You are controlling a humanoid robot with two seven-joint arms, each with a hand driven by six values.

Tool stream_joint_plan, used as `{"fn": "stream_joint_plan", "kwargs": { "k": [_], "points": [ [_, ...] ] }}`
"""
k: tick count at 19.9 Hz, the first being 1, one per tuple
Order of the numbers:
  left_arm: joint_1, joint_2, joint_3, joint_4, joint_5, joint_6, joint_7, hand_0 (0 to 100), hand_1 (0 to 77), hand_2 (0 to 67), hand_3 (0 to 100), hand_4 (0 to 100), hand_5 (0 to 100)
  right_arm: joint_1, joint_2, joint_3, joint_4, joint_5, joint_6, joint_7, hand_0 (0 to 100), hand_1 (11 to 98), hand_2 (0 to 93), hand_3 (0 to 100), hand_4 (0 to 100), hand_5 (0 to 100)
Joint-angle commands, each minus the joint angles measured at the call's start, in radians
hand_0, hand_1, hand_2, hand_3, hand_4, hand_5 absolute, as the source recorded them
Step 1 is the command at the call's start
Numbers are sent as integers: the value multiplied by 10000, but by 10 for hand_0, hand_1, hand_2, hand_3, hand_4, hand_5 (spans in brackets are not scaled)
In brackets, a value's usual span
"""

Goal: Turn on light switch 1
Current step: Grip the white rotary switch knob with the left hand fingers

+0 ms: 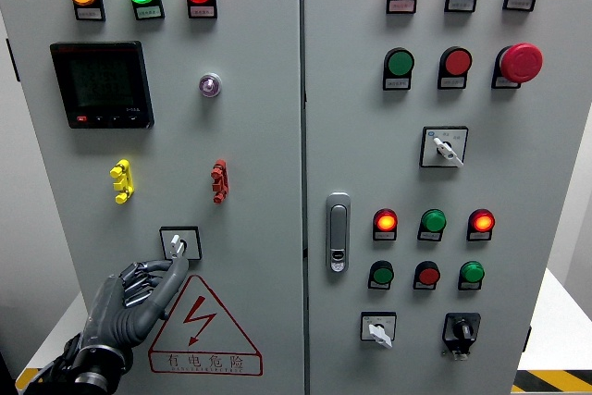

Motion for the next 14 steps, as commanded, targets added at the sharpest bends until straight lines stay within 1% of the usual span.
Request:
{"fn": "stream_joint_plan", "kwargs": {
  "k": [1, 4, 5, 6, 9, 10, 11, 12, 13, 14],
  "points": [
    [-92, 0, 15, 4, 0, 28, 53, 0, 576, 428, 711, 890, 712, 0, 4, -4, 0, 0, -16, 0, 0, 197, 0, 198, 194, 105],
    [-246, 0, 15, 19, 0, 43, 129, 0, 597, 430, 711, 892, 716, 0, 4, -4, 0, 0, 0, 0, 0, 195, 0, 198, 194, 105],
    [-291, 0, 15, 20, 0, 88, 114, 0, 607, 431, 711, 893, 717, 0, -11, -4, 0, 0, -16, 0, 0, 194, 0, 198, 194, 105],
    [-307, 0, 15, 20, 0, 180, 129, 0, 610, 431, 712, 893, 717, 0, 4, -4, 0, 0, 0, 0, 0, 194, 0, 197, 194, 105],
    [-307, 0, 46, 20, 0, 273, 252, 0, 614, 433, 713, 893, 719, 0, 4, -4, 0, 0, -16, 0, 0, 196, 0, 198, 194, 105],
    [-307, 0, 61, 20, 0, 334, 267, 0, 615, 433, 713, 893, 718, 0, -11, -4, 0, 0, 0, 0, 0, 197, 0, 198, 194, 105],
    [-307, 0, 61, 20, 0, 365, 313, 0, 616, 434, 714, 892, 718, 0, 4, -4, 0, 0, 0, 0, 0, 198, 0, 198, 194, 105],
    [-368, 0, 76, 20, 0, 380, 374, 0, 619, 436, 715, 892, 717, 0, -11, -4, 0, 0, 0, 0, 0, 198, 0, 198, 194, 105],
    [-429, 0, 77, 35, 0, 396, 420, 0, 620, 437, 715, 892, 717, 0, 4, 11, 0, 0, 0, 0, 0, 198, 0, 198, 194, 105],
    [-460, 0, 77, 50, 0, 396, 436, 0, 621, 445, 716, 892, 717, 0, 4, 12, 0, 0, 0, 0, 0, 198, 0, 198, 194, 105]
  ]
}}
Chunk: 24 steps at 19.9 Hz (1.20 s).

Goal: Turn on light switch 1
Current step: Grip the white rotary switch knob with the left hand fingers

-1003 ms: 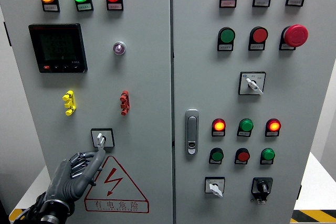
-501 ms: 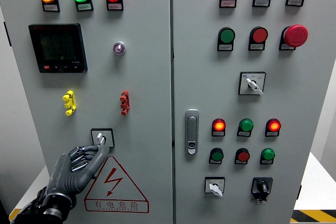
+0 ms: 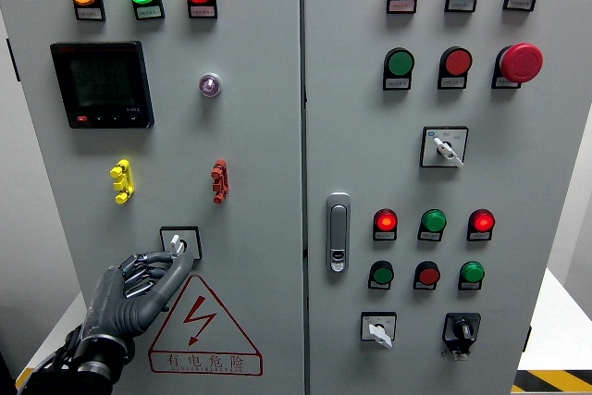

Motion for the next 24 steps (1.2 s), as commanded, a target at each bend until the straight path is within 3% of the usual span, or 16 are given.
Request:
{"fn": "stream_joint_plan", "kwargs": {
  "k": [1, 7, 15, 24],
  "points": [
    [-61, 0, 5, 20, 0, 17, 69, 0, 620, 455, 717, 894, 717, 0, -7, -4, 0, 0, -10, 0, 0, 198, 0, 198, 194, 105],
    [-107, 0, 66, 20, 15, 308, 422, 0, 610, 495, 723, 897, 714, 0, 8, 11, 0, 0, 5, 0, 0, 199, 0, 197, 194, 105],
    [-428, 0, 81, 66, 122, 308, 668, 0, 584, 519, 735, 905, 711, 0, 8, -4, 0, 0, 5, 0, 0, 193, 0, 198, 194, 105],
    [-444, 15, 112, 66, 184, 385, 1112, 0, 570, 525, 742, 906, 699, 0, 8, -4, 0, 0, 5, 0, 0, 196, 0, 198, 194, 105]
  ]
}}
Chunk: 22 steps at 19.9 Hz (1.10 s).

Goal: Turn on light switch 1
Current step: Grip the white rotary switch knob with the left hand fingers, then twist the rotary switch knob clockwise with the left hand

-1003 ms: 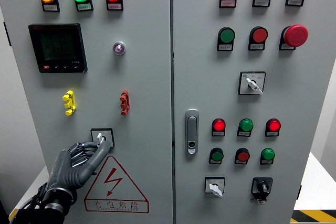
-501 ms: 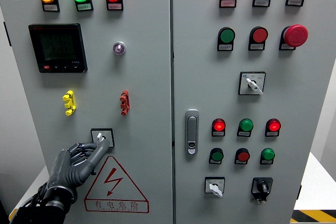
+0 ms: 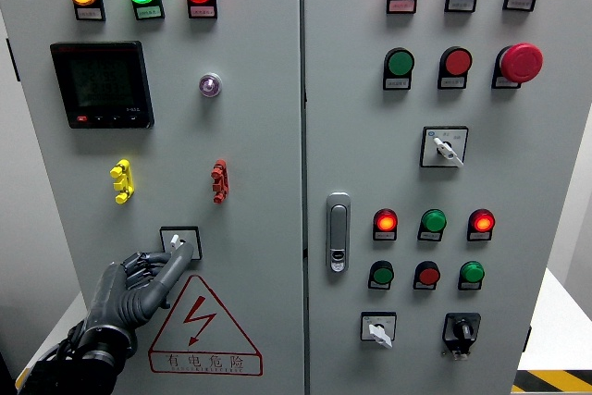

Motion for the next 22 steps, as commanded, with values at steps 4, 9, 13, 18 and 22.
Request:
{"fn": "stream_joint_plan", "kwargs": {
  "k": [4, 9, 13, 18, 22],
  "points": [
    [-94, 3, 6, 0, 2, -1, 127, 0, 567, 527, 744, 908, 698, -1, -12, -4, 0, 0, -7, 0, 0, 196, 0, 197, 194, 105],
    [-109, 19, 6, 31, 2, -1, 342, 0, 535, 529, 747, 910, 697, -1, 3, -4, 0, 0, -7, 0, 0, 198, 0, 197, 194, 105],
    [-201, 34, 21, 31, 2, -1, 373, 0, 533, 531, 748, 913, 697, -1, -13, -4, 0, 0, -7, 0, 0, 199, 0, 197, 194, 105],
    [-339, 34, 21, 62, 2, -31, 633, 0, 529, 533, 750, 912, 690, -1, 3, 11, 0, 0, -7, 0, 0, 186, 0, 197, 194, 105],
    [-339, 34, 21, 62, 2, -31, 710, 0, 529, 533, 752, 911, 686, -1, 3, -4, 0, 0, 9, 0, 0, 194, 0, 197, 194, 105]
  ]
}}
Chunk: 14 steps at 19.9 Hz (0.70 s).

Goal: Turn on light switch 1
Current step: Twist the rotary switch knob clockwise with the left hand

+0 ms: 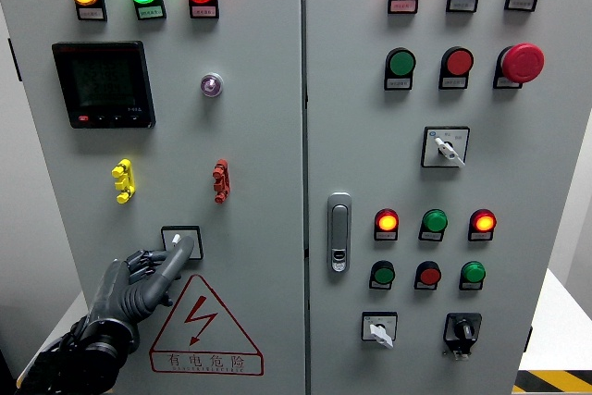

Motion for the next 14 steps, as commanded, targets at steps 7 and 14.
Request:
{"fn": "stream_joint_plan", "kwargs": {
  "k": [7, 14],
  "points": [
    [-18, -1, 1, 63, -1, -1, 52, 0, 527, 534, 753, 912, 684, 0, -15, -2, 0, 0, 9, 0, 0, 196, 0, 197, 194, 105],
    [-18, -1, 1, 63, -1, -1, 52, 0, 524, 534, 753, 915, 685, 0, 0, -2, 0, 0, 9, 0, 0, 196, 0, 197, 194, 105]
  ]
}}
